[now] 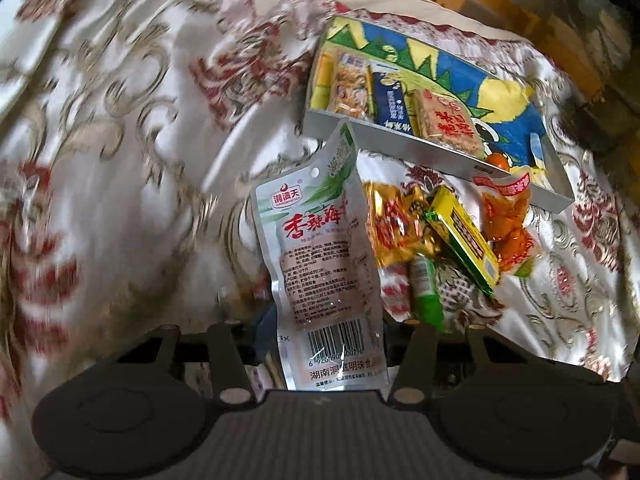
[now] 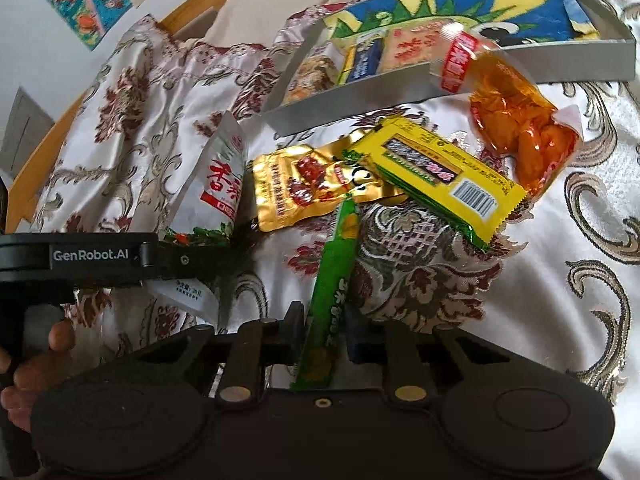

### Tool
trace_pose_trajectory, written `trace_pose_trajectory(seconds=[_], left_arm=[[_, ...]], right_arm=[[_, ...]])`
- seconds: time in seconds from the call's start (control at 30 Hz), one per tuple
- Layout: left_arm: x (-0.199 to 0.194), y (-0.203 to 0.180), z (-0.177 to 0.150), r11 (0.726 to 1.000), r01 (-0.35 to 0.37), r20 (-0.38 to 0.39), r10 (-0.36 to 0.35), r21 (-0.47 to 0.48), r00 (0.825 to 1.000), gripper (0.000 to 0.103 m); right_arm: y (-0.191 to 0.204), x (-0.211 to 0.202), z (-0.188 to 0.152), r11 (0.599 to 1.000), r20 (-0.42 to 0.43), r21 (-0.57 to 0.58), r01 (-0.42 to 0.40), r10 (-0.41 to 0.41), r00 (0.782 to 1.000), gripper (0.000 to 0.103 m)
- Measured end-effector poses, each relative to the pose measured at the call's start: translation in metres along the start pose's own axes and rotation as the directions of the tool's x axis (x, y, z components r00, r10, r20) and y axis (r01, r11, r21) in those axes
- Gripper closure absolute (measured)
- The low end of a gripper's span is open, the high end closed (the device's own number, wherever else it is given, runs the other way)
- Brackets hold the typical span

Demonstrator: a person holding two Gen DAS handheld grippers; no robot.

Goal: Organize snacks
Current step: 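Grasp the white spicy-snack pouch with the left tool while the right tool grasps the green stick snack, then lower the white pouch and green stick into the grey tray, opening both tools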

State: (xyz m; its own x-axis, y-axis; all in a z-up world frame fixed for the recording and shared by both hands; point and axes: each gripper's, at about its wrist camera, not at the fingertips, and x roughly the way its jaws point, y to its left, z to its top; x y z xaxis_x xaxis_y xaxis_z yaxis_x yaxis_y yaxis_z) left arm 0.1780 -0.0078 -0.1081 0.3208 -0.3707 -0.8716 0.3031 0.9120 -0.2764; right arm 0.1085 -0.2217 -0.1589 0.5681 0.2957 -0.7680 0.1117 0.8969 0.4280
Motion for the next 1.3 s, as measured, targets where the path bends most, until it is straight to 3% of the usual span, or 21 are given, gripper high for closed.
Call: trace_pose_trajectory(seconds=[0.13,0.33,0.47,0.6,0.77,0.87,1.03,1.17,1.3], left_arm=[[-0.012,-0.002,-0.01,0.999,-0.024,0.028,0.025,-0.028,0.999,0.049],[-0.023,-0.003,-0.019,0.998,0.0,0.061,0.004,-0.065,0.998,0.049],[-0.032,-0.012,-0.023,0.999,0.012,0.104,-0.007,-0.051,0.995,0.049],[-0.043,-0.023,-0.019,1.0,0.025,0.185,-0.024,-0.004,0.982,0.049],[-0.051,-0.03,-0.003,0.995,0.098,0.264,-0.094,-0.005,0.96,0.049],[-0.051,-0.044,0.016,0.994,0.106,0.321,-0.101,0.0,0.942,0.049],[-0.05,-0.064,0.053,0.993,0.109,0.436,-0.116,0.042,0.893,0.049],[-0.038,-0.084,0.083,0.992,0.098,0.496,-0.126,0.083,0.859,0.049],[-0.012,-0.093,0.11,0.989,0.085,0.52,-0.136,0.12,0.844,0.049]], right_arm=[[0.004,-0.007,-0.001,0.999,0.016,-0.031,0.011,-0.011,1.0,0.083],[0.005,-0.016,-0.003,0.998,0.046,-0.06,0.033,-0.031,0.998,0.084],[0.013,-0.029,-0.003,0.99,0.115,-0.121,0.071,-0.058,0.992,0.084],[0.01,-0.048,0.0,0.993,0.179,-0.11,0.051,-0.03,0.983,0.084],[0.002,-0.066,0.012,0.994,0.259,-0.098,0.052,-0.025,0.966,0.083],[-0.004,-0.075,0.023,0.994,0.312,-0.091,0.062,-0.031,0.95,0.083],[-0.017,-0.082,0.056,0.99,0.385,-0.104,0.095,-0.048,0.922,0.083],[-0.035,-0.085,0.092,0.98,0.467,-0.132,0.147,-0.069,0.882,0.083],[-0.06,-0.077,0.129,0.977,0.544,-0.104,0.186,-0.1,0.833,0.083]])
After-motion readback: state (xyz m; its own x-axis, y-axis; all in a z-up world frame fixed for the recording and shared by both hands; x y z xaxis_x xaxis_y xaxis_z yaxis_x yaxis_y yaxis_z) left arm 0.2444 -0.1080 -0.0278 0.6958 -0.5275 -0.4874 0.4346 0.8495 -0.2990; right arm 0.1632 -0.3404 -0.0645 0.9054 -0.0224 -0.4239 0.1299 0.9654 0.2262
